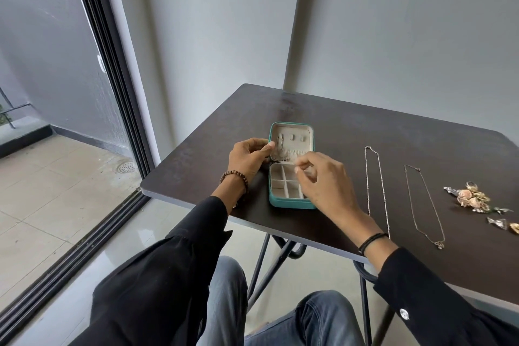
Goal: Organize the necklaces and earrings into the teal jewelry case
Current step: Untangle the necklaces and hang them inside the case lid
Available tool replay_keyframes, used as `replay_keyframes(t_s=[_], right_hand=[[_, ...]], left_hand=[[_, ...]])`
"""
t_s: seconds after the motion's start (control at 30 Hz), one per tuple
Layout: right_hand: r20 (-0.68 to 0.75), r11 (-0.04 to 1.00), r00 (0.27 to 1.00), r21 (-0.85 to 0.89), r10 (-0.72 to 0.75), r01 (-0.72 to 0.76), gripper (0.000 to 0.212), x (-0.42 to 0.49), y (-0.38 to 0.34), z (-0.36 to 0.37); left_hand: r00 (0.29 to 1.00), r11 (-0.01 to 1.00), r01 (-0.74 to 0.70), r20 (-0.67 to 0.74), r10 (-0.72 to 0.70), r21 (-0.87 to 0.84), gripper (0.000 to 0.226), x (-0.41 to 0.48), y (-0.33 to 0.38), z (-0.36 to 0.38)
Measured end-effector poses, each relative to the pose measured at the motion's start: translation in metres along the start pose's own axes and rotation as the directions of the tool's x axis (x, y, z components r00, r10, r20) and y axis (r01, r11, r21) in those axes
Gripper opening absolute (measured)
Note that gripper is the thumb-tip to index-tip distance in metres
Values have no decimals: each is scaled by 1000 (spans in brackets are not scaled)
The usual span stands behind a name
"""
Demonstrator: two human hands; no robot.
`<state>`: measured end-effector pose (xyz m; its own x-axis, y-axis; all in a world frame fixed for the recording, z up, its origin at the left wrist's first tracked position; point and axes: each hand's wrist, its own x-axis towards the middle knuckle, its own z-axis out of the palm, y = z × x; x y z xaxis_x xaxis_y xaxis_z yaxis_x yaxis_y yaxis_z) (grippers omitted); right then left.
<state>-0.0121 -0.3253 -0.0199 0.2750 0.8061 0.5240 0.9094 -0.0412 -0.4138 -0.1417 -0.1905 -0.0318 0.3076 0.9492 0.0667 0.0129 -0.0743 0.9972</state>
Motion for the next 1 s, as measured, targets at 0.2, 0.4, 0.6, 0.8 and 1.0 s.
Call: replay_keyframes(t_s=[0.2,0.4,0.6,0.8,1.0], right_hand=[[27,998,1000,65,8,-10,4,1,-4,-5],[96,995,994,74,55,-62,10,9,0,-15],[108,986,985,81,138,-147,11,20,18,-38],[106,955,949,-49,296,-292,17,46,71,-66],[124,866,865,-199,487,-459,25,71,145,-72]], left_hand=[[993,958,-68,-70,91,279,35,-8,14,5],[974,777,-168,-18,225,607,29,-17,41,24],[963,678,-269,165,215,684,18,-17,66,62],[939,614,-336,306,157,715,15,-7,81,117],[917,555,-360,393,63,750,23,8,73,178]])
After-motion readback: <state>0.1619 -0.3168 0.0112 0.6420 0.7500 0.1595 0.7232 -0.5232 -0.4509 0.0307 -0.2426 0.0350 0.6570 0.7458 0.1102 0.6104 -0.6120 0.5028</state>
